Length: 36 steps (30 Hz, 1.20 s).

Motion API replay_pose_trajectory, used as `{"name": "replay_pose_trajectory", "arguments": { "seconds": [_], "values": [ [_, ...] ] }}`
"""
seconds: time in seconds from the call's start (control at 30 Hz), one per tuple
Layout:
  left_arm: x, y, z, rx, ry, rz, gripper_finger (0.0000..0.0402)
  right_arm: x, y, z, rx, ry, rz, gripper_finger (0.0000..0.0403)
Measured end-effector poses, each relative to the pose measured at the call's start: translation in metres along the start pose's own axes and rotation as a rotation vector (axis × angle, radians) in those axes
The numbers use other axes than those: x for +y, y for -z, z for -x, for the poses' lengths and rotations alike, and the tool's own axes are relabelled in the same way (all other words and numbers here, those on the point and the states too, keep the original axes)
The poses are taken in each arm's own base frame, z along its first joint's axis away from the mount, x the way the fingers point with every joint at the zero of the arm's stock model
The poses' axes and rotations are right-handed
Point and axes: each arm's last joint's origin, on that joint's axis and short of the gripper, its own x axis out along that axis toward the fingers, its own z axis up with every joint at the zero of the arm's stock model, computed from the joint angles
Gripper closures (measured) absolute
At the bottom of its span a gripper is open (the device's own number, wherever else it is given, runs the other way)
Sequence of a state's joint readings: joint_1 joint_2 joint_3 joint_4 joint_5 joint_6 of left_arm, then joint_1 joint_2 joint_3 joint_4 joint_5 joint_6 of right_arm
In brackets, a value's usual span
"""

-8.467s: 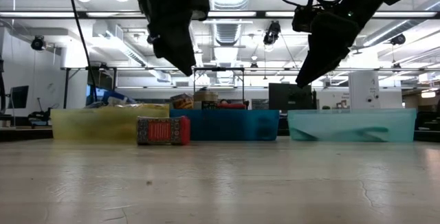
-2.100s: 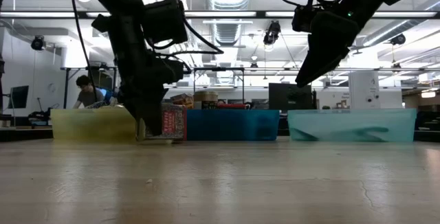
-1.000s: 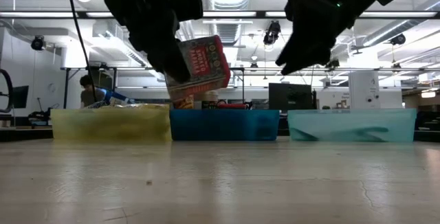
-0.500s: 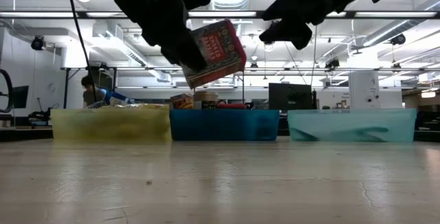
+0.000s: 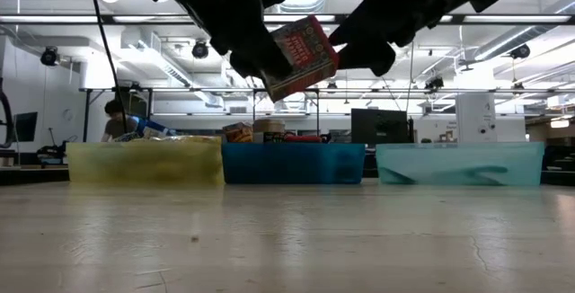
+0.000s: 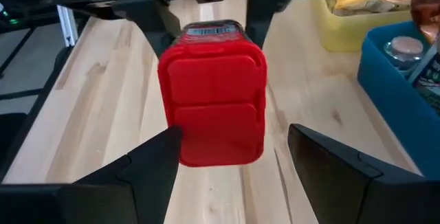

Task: Pick & Place Food Item
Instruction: Put the red seasoning can into the blue bin

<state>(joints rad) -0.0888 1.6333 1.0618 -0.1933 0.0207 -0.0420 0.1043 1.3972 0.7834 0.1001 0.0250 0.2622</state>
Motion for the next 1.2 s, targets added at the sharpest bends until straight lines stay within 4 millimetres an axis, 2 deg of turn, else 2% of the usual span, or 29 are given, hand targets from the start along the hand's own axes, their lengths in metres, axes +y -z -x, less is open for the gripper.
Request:
{"name": "replay_pose_trajectory", "arguments": {
  "seconds": [0.17, 0.43, 0.6, 0.87, 1.03, 1.1, 1.2],
  "values": [
    [0.005, 0.001, 0.0, 0.006, 0.006, 0.005, 0.0195, 0.002, -0.006, -0.005, -0.006, -0.005, 0.019, 0.0135],
    [0.007, -0.002, 0.001, -0.022, -0.003, -0.011, 0.0195, 0.011, -0.019, -0.003, -0.054, -0.029, 0.009, 0.0135],
    [0.006, -0.003, 0.0, -0.027, 0.021, -0.012, 0.0195, 0.012, -0.019, -0.004, -0.05, -0.029, 0.011, 0.0135],
    [0.006, -0.004, 0.0, -0.041, 0.029, -0.022, 0.0195, 0.011, -0.011, -0.016, -0.013, -0.024, 0.013, 0.0135],
    [0.005, -0.004, 0.0, -0.041, 0.041, -0.024, 0.0195, 0.012, -0.016, -0.019, -0.021, -0.026, 0.045, 0.0137],
    [0.005, -0.004, 0.0, -0.041, 0.044, -0.024, 0.0195, 0.012, -0.017, -0.019, -0.019, -0.025, 0.06, 0.0146],
    [0.005, -0.004, 0.0, -0.041, 0.044, -0.026, 0.0195, 0.012, -0.018, -0.018, -0.007, -0.022, 0.065, 0.0182]
  ]
}}
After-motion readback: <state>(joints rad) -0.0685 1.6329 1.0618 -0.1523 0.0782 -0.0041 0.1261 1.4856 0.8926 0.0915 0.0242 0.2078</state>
